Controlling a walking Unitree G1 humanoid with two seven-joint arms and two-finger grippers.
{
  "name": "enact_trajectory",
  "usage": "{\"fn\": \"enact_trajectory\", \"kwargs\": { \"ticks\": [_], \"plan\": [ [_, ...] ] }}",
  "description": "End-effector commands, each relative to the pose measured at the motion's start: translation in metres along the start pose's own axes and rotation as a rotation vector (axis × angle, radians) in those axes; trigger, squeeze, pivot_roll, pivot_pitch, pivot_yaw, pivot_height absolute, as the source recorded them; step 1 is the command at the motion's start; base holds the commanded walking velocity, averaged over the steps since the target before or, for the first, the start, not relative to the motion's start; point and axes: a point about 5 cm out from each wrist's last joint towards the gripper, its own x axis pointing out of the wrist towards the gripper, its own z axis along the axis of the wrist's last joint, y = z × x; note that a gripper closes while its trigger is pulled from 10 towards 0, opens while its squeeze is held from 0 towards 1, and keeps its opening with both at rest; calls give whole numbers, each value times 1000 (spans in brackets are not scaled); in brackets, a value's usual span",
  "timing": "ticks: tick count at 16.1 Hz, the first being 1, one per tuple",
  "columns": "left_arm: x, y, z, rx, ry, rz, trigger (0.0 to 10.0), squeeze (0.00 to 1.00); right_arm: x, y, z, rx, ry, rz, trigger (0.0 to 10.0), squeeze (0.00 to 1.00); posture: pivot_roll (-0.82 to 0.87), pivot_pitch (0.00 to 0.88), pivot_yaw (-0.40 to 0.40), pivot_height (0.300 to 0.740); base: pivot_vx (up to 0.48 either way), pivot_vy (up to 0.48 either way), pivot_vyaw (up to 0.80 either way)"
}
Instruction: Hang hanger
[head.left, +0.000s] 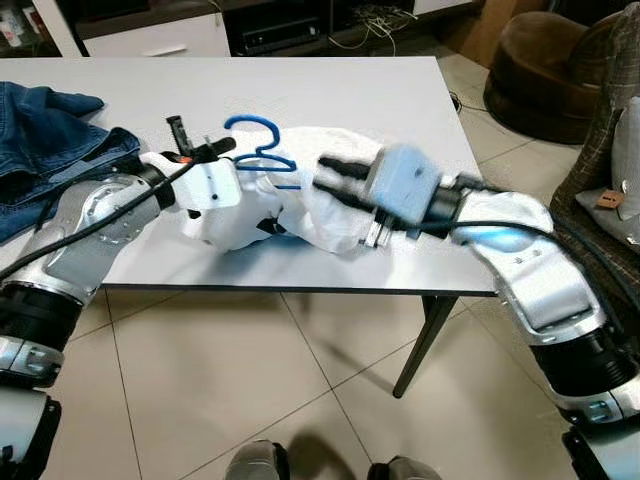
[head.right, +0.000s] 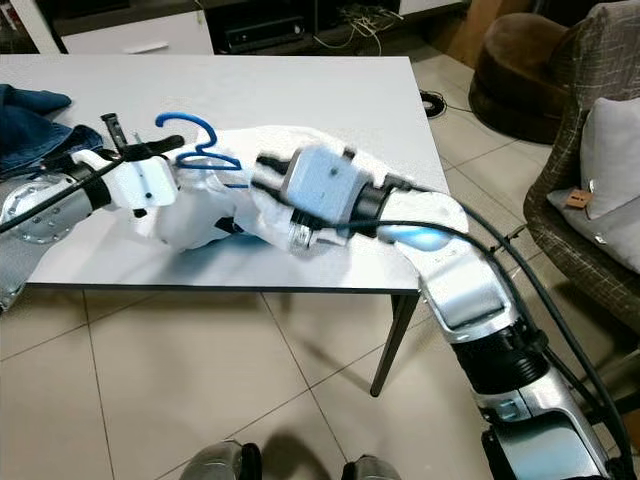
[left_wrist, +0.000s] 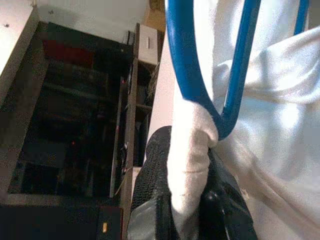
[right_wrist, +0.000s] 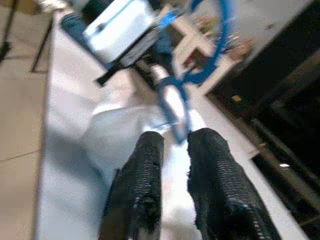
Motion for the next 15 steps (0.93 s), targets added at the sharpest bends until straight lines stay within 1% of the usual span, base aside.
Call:
{"fn": "enact_trajectory", "kwargs": {
  "ticks": [1, 3, 4, 5, 6, 7, 8, 9, 11, 13, 15],
  "plan": [
    [1, 2, 4, 14, -19, -5, 10000, 0, 1, 5, -5, 7, 25, 41, 10000, 1000, -62, 32, 50, 740, 0, 0, 0],
    [0, 1, 4, 14, -22, -5, 10000, 0, 2, 9, -8, 20, 48, 68, 10000, 1000, -55, 30, 47, 740, 0, 0, 0],
    [0, 1, 4, 13, -26, -2, 10000, 0, 4, 7, -14, 17, 80, 47, 10000, 1000, -53, 30, 45, 740, 0, 0, 0],
    [-1, 0, 4, 12, -30, 0, 10000, 0, 7, 3, -21, 10, 115, 8, 10000, 820, -51, 29, 42, 740, 0, 0, 0],
    [-1, -1, 5, 7, -32, 1, 10000, 0, 8, -2, -22, -3, 127, -38, 10000, 553, -49, 28, 42, 740, 0, 0, 0],
    [-1, -4, 4, 3, -31, -2, 10000, 0, 9, -9, -20, -7, 121, -88, 10000, 384, -48, 28, 41, 740, 0, 0, 0],
    [-2, -6, 4, 0, -29, -5, 10000, 0, 7, -15, -17, -8, 119, -121, 10000, 365, -47, 27, 39, 740, 0, 0, 0],
    [-2, -8, 3, -1, -27, -8, 10000, 0, 4, -20, -15, -14, 118, -139, 10000, 122, -47, 26, 39, 740, 0, 0, 0],
    [-2, -10, 2, -2, -24, -12, 10000, 0, 1, -24, -12, -27, 114, -152, 10000, 31, -48, 26, 40, 740, 0, 0, 0],
    [-2, -12, 1, 1, -16, -18, 10000, 0, -4, -31, -7, -43, 104, -178, 10000, 0, -52, 24, 41, 740, 0, 0, 0],
    [0, -13, 1, 2, -17, -21, 10000, 0, -8, -35, -3, -51, 101, -191, 10000, 0, -57, 25, 43, 740, 0, 0, 0]
  ]
}}
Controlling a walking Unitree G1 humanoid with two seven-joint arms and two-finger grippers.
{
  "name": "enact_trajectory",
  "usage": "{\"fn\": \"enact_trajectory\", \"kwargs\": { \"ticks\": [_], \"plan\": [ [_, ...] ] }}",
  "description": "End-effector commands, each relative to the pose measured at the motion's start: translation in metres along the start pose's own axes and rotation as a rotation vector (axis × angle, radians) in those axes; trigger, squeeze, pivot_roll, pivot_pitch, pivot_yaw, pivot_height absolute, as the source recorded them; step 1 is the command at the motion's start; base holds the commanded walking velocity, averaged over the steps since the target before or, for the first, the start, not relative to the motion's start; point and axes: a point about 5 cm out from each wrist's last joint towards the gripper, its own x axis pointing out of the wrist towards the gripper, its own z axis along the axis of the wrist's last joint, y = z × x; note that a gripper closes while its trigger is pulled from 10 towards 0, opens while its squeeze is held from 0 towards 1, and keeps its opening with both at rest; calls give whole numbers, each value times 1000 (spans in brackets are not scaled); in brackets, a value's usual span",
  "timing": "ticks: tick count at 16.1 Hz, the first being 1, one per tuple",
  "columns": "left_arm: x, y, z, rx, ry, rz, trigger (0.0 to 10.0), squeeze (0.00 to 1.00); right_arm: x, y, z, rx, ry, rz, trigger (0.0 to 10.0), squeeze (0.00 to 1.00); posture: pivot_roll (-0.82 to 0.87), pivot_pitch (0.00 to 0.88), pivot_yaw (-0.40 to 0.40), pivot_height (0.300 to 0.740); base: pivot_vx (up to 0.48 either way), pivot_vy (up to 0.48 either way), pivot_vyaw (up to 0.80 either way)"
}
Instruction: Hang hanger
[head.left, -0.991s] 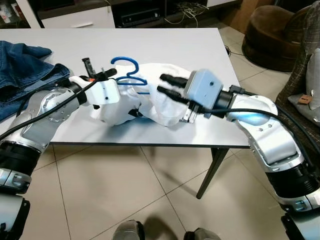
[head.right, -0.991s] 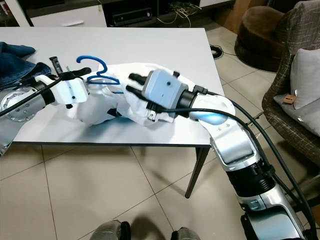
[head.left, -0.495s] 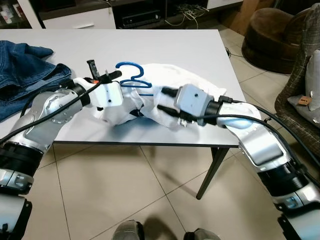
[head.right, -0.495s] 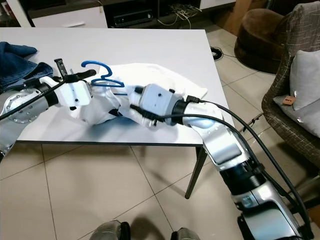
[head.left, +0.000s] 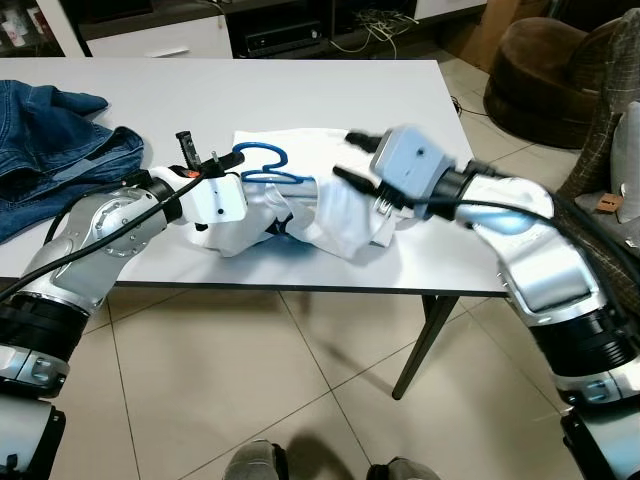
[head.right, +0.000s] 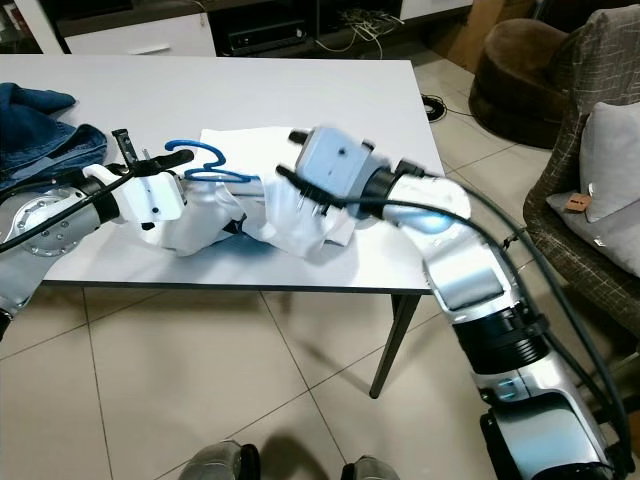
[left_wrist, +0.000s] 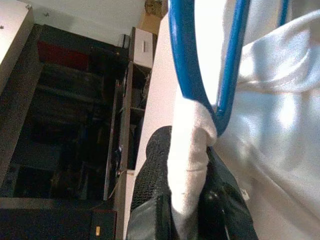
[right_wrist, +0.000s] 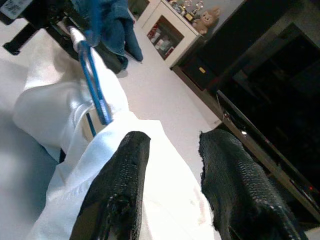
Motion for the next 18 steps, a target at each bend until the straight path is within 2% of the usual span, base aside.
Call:
{"fn": "enact_trajectory", "kwargs": {
  "ticks": [1, 4, 5, 6, 7, 8, 10, 12, 15, 18],
  "plan": [
    [3, 1, 3, 13, -10, 0, 10000, 0, -4, -4, 5, -29, -7, 2, 10000, 0, -57, 25, 43, 740, 0, 0, 0],
    [4, 2, 5, 16, -20, 3, 10000, 0, -4, 3, -2, -38, 25, 59, 10000, 0, -57, 25, 43, 740, 0, 0, 0],
    [5, 3, 6, 19, -23, 8, 10000, 0, -5, 12, -5, -31, 40, 125, 10000, 12, -57, 25, 43, 740, 0, 0, 0],
    [5, 4, 7, 21, -25, 12, 10000, 0, -5, 16, -9, -20, 53, 141, 10000, 43, -57, 25, 43, 740, 0, 0, 0],
    [4, 5, 7, 23, -26, 13, 10000, 0, -4, 18, -12, -8, 65, 153, 10000, 106, -51, 25, 44, 740, 0, 0, 0],
    [3, 5, 7, 25, -28, 15, 10000, 0, -4, 20, -14, -3, 74, 165, 10000, 251, -51, 25, 44, 740, 0, 0, 0],
    [2, 6, 8, 29, -31, 17, 10000, 0, 1, 20, -19, -3, 92, 158, 10000, 231, -49, 24, 44, 740, 0, 0, 0],
    [4, 5, 11, 34, -43, 18, 10000, 0, 8, 13, -21, 0, 111, 95, 10000, 78, -46, 25, 44, 740, 0, 0, 0],
    [6, 0, 13, 39, -46, 5, 10000, 0, 12, 6, -23, 7, 133, 36, 10000, 75, -45, 25, 43, 740, 0, 0, 0],
    [6, -1, 14, 48, -56, 4, 10000, 0, 14, 13, -35, 27, 166, 64, 10000, 75, -45, 21, 42, 740, 0, 0, 0]
  ]
}}
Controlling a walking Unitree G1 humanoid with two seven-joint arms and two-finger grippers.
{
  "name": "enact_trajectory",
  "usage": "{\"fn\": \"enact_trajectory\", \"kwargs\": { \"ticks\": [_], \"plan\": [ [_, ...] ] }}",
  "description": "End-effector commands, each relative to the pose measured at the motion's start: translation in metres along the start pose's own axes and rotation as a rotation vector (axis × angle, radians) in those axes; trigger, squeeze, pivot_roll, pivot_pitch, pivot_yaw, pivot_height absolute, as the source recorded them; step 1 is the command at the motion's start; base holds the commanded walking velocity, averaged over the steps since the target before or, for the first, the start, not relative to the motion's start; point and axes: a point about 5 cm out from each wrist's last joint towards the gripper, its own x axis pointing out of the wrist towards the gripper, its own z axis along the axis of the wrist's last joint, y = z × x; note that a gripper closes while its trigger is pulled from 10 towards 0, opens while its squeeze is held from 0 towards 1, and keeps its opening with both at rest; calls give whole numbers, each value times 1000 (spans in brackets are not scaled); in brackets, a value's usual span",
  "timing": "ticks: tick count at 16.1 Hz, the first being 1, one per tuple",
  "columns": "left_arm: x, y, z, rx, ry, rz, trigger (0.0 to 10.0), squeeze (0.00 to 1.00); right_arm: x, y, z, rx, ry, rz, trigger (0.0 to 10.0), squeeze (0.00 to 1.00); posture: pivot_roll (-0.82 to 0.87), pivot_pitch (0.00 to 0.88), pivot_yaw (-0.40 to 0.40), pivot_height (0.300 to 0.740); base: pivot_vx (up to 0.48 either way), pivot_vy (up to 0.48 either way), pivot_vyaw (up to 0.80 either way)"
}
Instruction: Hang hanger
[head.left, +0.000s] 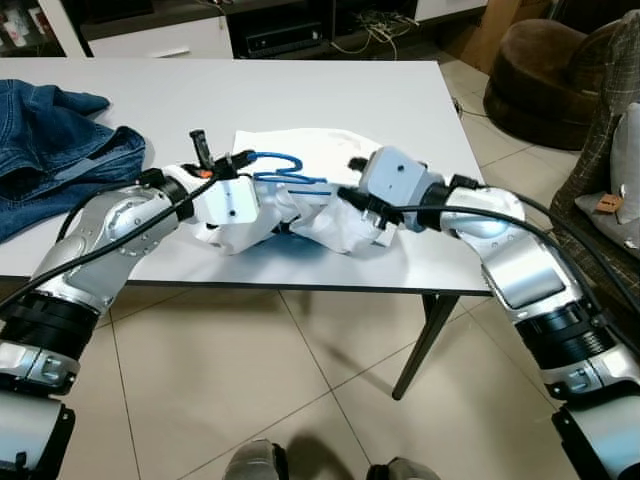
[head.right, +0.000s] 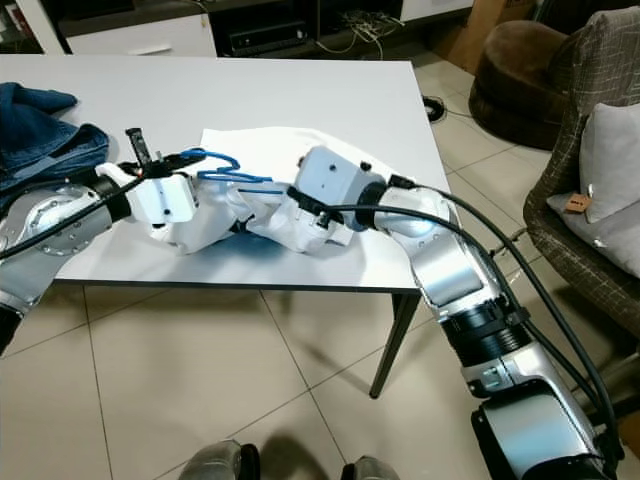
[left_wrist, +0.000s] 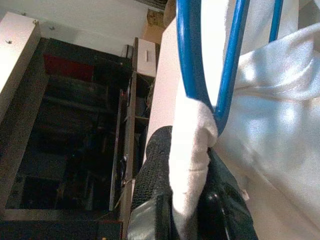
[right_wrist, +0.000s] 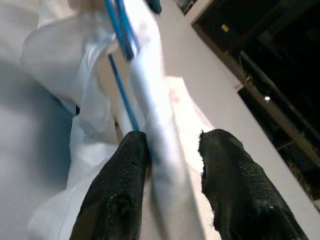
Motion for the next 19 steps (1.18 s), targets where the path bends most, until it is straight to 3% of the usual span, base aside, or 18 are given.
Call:
{"fn": "enact_trajectory", "kwargs": {
  "ticks": [1, 2, 4, 5, 6, 12, 14, 15, 19],
  "plan": [
    [1, 0, 6, 20, -30, 5, 10000, 0, 2, 4, 1, -2, -6, 28, 4235, 75, -43, 20, 42, 740, 0, 0, 0],
    [2, 1, 8, 15, -47, 18, 10000, 0, 5, 9, 1, 20, -16, 60, 0, 0, -41, 19, 42, 740, 0, 0, 0],
    [3, 1, 9, 6, -60, 30, 10000, 0, 6, 16, -2, 40, -4, 102, 0, 0, -39, 17, 42, 740, 0, 0, 0],
    [2, 0, 8, 8, -58, 28, 10000, 0, 6, 17, -2, 35, -5, 108, 2627, 0, -38, 17, 42, 740, 0, 0, 0],
    [1, -2, 6, 14, -54, 23, 10000, 0, 7, 14, -2, 36, -8, 88, 0, 0, -40, 15, 43, 740, 0, 0, 0],
    [2, -2, 7, 19, -63, 36, 10000, 0, 4, 7, 1, 25, -26, 52, 0, 0, -45, 13, 38, 740, 0, 0, 0],
    [0, -3, 9, -62, -100, 18, 10000, 0, 3, 6, 2, 23, -30, 47, 0, 0, -50, 14, 34, 740, 0, 0, 0],
    [-3, 0, 11, -92, -126, 30, 10000, 1000, 3, 7, 2, 23, -33, 47, 0, 0, -50, 15, 34, 740, 0, 0, 0],
    [-5, 0, 12, -132, -154, 42, 10000, 1000, 2, 6, 4, 32, -42, 40, 0, 0, -48, 18, 35, 740, 0, 0, 0]
  ]
}}
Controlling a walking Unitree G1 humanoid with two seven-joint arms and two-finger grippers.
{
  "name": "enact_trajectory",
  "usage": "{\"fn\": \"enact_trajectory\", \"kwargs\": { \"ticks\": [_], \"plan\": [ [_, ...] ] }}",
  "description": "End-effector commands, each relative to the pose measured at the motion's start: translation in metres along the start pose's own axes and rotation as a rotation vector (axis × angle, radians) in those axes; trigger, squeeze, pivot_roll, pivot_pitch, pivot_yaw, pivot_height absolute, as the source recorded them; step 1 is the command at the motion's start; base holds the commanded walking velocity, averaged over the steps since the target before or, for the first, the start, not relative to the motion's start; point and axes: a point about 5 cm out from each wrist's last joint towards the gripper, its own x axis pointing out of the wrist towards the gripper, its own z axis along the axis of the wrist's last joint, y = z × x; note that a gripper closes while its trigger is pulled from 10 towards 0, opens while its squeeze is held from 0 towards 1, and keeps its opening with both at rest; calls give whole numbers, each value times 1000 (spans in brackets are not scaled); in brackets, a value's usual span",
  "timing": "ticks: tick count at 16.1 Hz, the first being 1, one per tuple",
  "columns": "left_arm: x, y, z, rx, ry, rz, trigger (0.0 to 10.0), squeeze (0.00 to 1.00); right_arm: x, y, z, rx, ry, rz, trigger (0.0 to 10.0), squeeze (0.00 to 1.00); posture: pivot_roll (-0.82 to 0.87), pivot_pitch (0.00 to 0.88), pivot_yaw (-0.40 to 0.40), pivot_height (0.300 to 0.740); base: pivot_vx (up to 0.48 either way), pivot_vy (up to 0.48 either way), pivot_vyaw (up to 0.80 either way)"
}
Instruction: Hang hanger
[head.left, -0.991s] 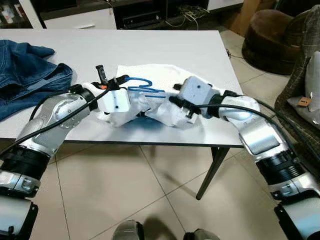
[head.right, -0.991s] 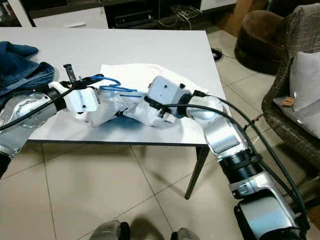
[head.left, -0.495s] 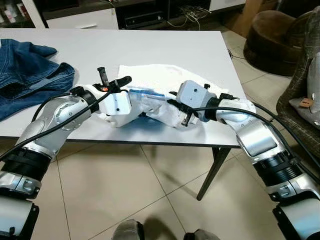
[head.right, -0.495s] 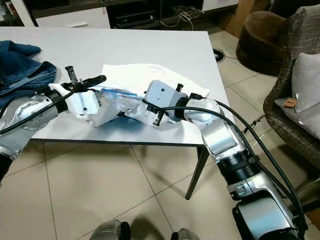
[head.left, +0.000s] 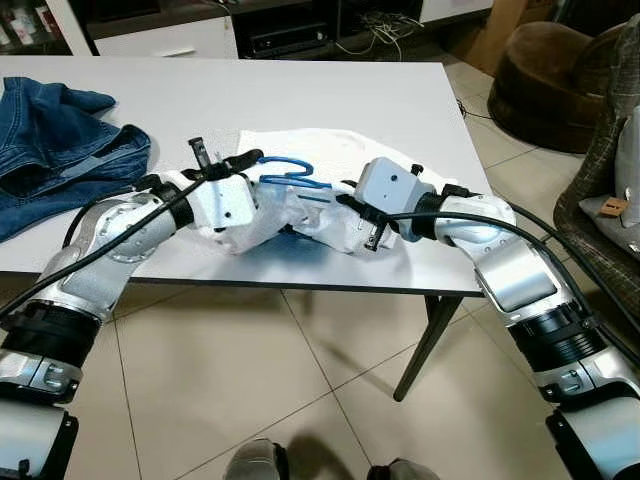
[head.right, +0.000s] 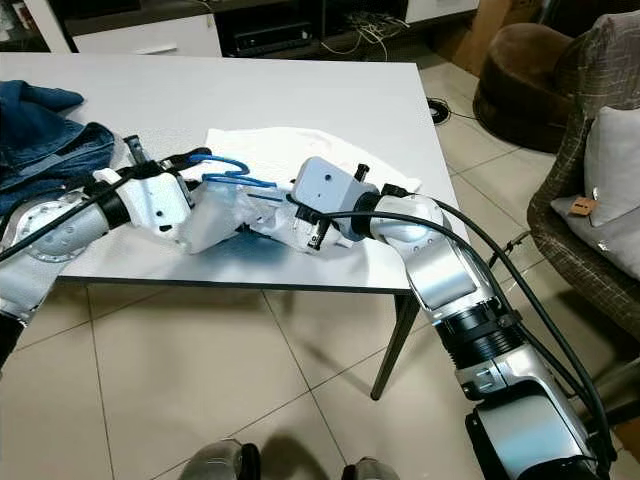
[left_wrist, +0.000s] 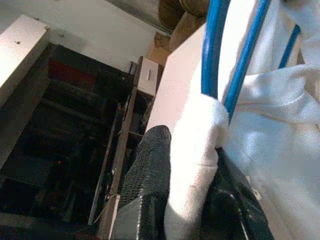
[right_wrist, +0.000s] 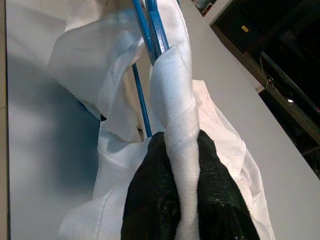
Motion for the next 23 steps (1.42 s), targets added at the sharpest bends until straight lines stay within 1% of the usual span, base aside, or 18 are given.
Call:
{"fn": "enact_trajectory", "kwargs": {
  "ticks": [1, 2, 3, 4, 5, 7, 10, 13, 14, 15, 16, 17, 18, 19, 20, 21, 23],
  "plan": [
    [1, 4, 7, 17, -38, 23, 10000, 1000, -1, -3, 4, 17, -27, -29, 0, 0, -47, 19, 34, 740, 0, 0, 0],
    [1, 5, 7, 20, -38, 29, 10000, 1000, -1, -3, 3, 21, -26, -34, 0, 0, -47, 19, 34, 740, 0, 0, 0],
    [0, 4, 8, -15, -55, 13, 10000, 655, 0, -6, 1, 38, -17, -65, 0, 0, -47, 20, 34, 740, 0, 0, 0],
    [-5, 10, 9, -80, -88, 49, 10000, 0, 1, -12, -2, 70, -5, -123, 0, 0, -48, 21, 35, 740, 0, 0, 0],
    [-7, 13, 9, -100, -98, 71, 10000, 0, 1, -14, -2, 79, -2, -139, 0, 0, -47, 22, 34, 740, 0, 0, 0],
    [-15, 21, 8, -203, -127, 157, 10000, 0, 2, -19, -7, 110, 14, -196, 0, 0, -46, 22, 35, 740, 0, 0, 0],
    [-24, 18, 0, -211, -112, 153, 10000, 0, 2, -19, -8, 115, 15, -203, 0, 0, -44, 23, 34, 740, 0, 0, 0],
    [-30, 20, -4, -231, -95, 175, 10000, 0, 4, -20, -10, 121, 20, -227, 0, 0, -42, 24, 33, 740, 0, 0, 0],
    [-34, 21, -6, -215, -86, 184, 10000, 0, 4, -21, -12, 126, 28, -241, 0, 0, -42, 24, 33, 740, 0, 0, 0],
    [-39, 22, -7, -182, -89, 188, 10000, 0, 3, -21, -13, 129, 32, -248, 0, 0, -42, 24, 33, 740, 0, 0, 0],
    [-40, 22, -6, -153, -97, 171, 10000, 0, 3, -21, -13, 129, 33, -249, 0, 0, -43, 24, 32, 740, 0, 0, 0],
    [-40, 20, -5, -128, -105, 146, 10000, 0, 4, -21, -13, 130, 31, -249, 0, 0, -43, 24, 32, 740, 0, 0, 0],
    [-40, 19, -4, -122, -108, 138, 10000, 0, 4, -21, -13, 130, 30, -249, 0, 0, -43, 24, 32, 740, 0, 0, 0],
    [-38, 16, -2, -99, -121, 97, 10000, 0, 5, -21, -12, 128, 25, -248, 0, 0, -40, 24, 32, 740, 0, 0, 0],
    [-36, 15, 3, -82, -147, 66, 10000, 851, 6, -21, -11, 126, 19, -247, 0, 0, -38, 24, 32, 740, 0, 0, 0],
    [-33, 17, 9, -83, -181, 51, 10000, 1000, 6, -20, -10, 125, 17, -246, 0, 0, -38, 24, 32, 740, 0, 0, 0],
    [-30, 19, 13, -54, -203, 20, 10000, 1000, 7, -21, -10, 124, 15, -247, 0, 0, -40, 24, 35, 740, 0, 0, 0]
  ]
}}
